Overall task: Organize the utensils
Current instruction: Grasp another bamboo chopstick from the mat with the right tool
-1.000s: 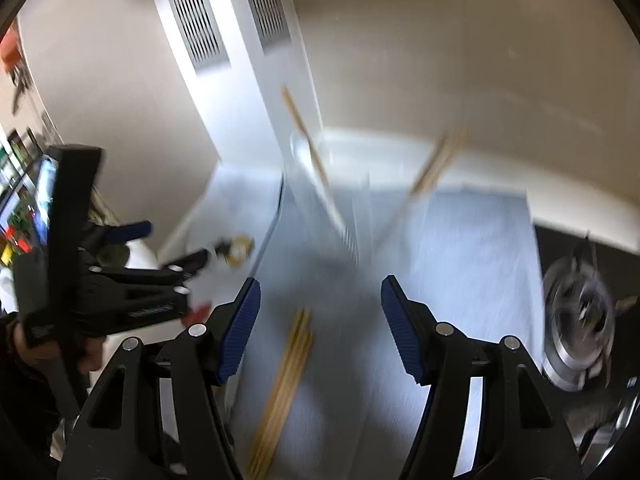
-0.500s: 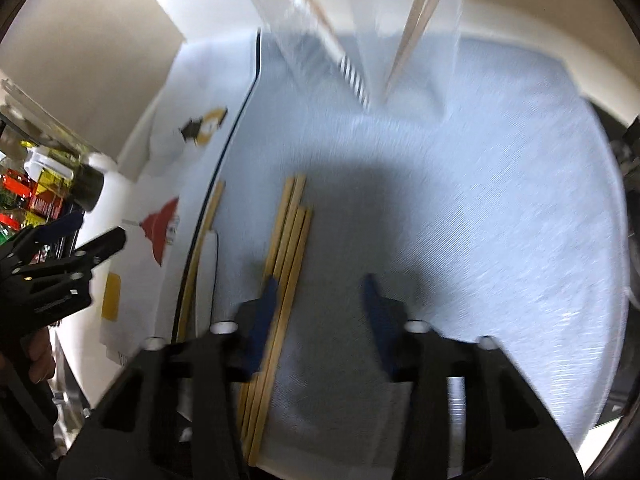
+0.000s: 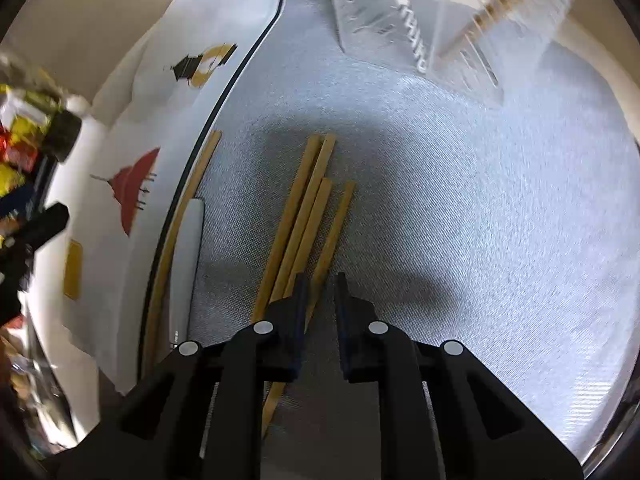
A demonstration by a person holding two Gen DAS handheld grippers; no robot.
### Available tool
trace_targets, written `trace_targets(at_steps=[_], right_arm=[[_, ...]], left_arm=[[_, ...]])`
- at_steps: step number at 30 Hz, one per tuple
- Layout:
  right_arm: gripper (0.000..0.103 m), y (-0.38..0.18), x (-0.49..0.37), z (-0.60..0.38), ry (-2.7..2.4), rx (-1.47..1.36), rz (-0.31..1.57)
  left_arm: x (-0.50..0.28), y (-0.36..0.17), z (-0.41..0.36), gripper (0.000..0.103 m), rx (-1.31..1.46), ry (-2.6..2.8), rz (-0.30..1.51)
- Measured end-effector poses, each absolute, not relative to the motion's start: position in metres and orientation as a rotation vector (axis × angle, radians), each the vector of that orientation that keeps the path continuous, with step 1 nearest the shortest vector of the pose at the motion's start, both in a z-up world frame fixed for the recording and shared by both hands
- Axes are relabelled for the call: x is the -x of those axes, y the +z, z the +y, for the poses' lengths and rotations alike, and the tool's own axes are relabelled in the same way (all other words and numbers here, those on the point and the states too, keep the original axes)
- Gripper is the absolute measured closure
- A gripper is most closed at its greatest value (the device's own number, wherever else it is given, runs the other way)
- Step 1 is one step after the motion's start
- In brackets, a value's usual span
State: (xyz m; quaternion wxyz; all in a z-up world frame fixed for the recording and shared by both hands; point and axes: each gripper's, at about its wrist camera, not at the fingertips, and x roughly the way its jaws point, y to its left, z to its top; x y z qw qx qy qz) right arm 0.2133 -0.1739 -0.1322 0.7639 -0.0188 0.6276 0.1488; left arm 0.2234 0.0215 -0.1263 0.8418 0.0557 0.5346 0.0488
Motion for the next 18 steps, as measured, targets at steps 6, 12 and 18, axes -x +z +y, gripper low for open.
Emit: trace_targets(at_steps=[6, 12, 18], right_arm=[[0.095, -0.134, -0.208, -0.156, 0.312, 0.152, 1.319], [0.097, -0.131, -0.211, -0.220, 0.223, -0.013, 1.332], [0.097, -0.135, -0.209, -0.258, 0.154, -0.104, 1.329]], left_arm=[[-0.228, -0.124, 0.016, 0.019, -0.123, 0.083, 1.128], [-0.245, -0.123, -0.007, 0.019, -0.114, 0.001, 1.121], [-0.278, -0.138, -0.052, 0.019, -0.109, -0.148, 1.172]])
